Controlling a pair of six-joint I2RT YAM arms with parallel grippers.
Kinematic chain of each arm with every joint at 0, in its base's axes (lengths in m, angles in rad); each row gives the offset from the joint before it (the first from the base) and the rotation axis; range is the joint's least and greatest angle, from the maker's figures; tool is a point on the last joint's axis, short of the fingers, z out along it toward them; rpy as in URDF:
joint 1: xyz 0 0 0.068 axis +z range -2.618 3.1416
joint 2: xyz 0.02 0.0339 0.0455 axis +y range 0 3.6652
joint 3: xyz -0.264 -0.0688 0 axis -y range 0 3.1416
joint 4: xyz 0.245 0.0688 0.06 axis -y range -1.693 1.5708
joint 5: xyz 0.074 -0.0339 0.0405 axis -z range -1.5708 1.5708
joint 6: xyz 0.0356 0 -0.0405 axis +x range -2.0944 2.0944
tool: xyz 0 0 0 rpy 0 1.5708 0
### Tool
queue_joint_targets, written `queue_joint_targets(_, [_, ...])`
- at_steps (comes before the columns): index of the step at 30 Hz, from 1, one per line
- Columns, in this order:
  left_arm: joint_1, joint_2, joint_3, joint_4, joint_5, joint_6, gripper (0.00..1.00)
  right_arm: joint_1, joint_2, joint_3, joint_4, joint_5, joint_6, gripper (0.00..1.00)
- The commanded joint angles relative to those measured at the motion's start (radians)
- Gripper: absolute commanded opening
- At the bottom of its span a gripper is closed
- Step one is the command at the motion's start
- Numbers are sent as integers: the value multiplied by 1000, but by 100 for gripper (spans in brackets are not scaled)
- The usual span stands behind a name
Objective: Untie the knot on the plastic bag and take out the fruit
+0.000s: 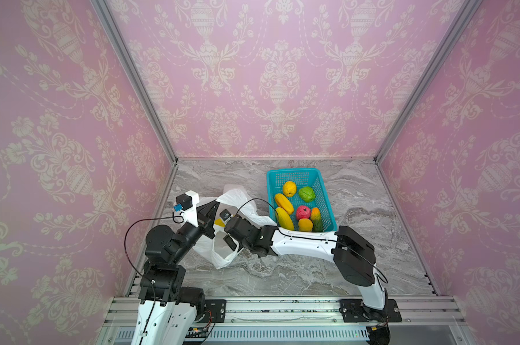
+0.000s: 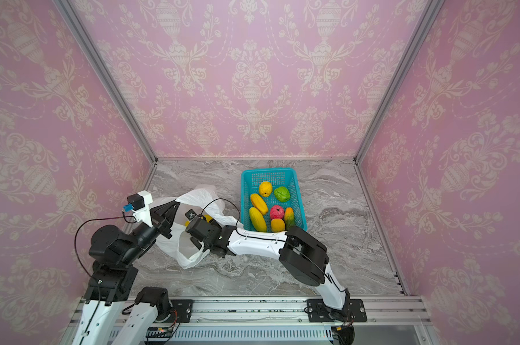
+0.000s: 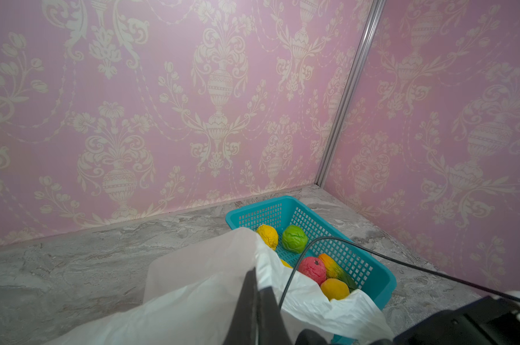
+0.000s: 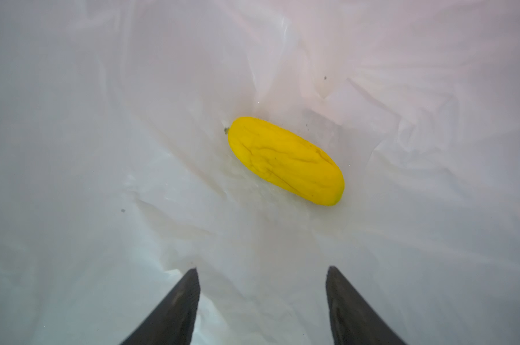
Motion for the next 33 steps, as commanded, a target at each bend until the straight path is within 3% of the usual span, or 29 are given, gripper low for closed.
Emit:
queue_joint_targets(1, [-1,-3,23,-3,-2,21,0,-27,-6,-31,151,24,254,74])
queue_joint_targets(7, [-1,-4,16,31,51,0,0,-116,73,-49,282,-130,555,71])
queue_joint_targets(14, [-3,-7,11,45,74,-11,0,-142,149,-8,273,-107,702,77])
queue_joint_targets(24, [-4,-4,9,52,85,-15,0,-141,313,210,188,-204,720,77])
queue_joint_targets(33, [-5,-4,9,51,82,-17,0,-115,406,330,118,-244,676,88])
